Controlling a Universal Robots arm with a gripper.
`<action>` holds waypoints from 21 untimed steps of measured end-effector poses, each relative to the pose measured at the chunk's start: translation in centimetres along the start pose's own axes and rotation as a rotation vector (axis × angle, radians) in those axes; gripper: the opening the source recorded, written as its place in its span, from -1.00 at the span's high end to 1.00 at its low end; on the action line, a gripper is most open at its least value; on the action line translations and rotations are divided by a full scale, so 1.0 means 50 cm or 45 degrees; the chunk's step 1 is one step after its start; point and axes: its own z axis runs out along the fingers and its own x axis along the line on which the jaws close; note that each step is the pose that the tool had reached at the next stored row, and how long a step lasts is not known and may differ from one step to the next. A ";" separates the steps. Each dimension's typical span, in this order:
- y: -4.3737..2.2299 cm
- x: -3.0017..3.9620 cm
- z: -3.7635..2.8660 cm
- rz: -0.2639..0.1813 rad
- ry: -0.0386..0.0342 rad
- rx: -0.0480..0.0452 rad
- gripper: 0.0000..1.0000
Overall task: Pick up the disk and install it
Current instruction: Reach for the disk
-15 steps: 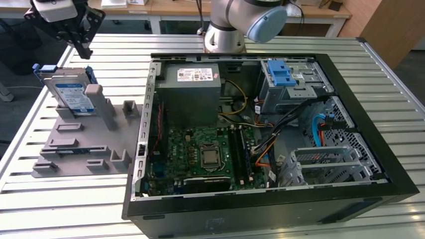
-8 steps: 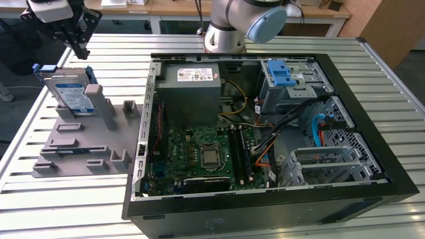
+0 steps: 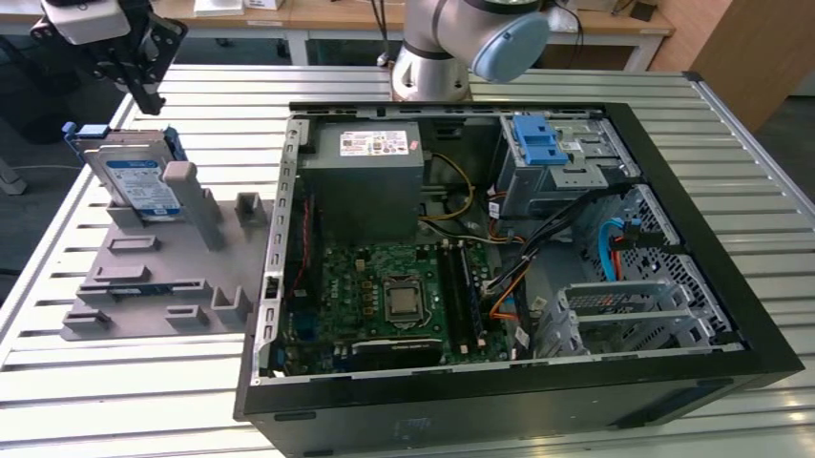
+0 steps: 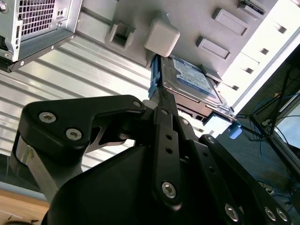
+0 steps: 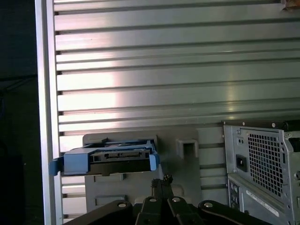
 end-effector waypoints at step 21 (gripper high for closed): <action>-0.004 0.050 0.005 0.000 0.0000 0.000 0.79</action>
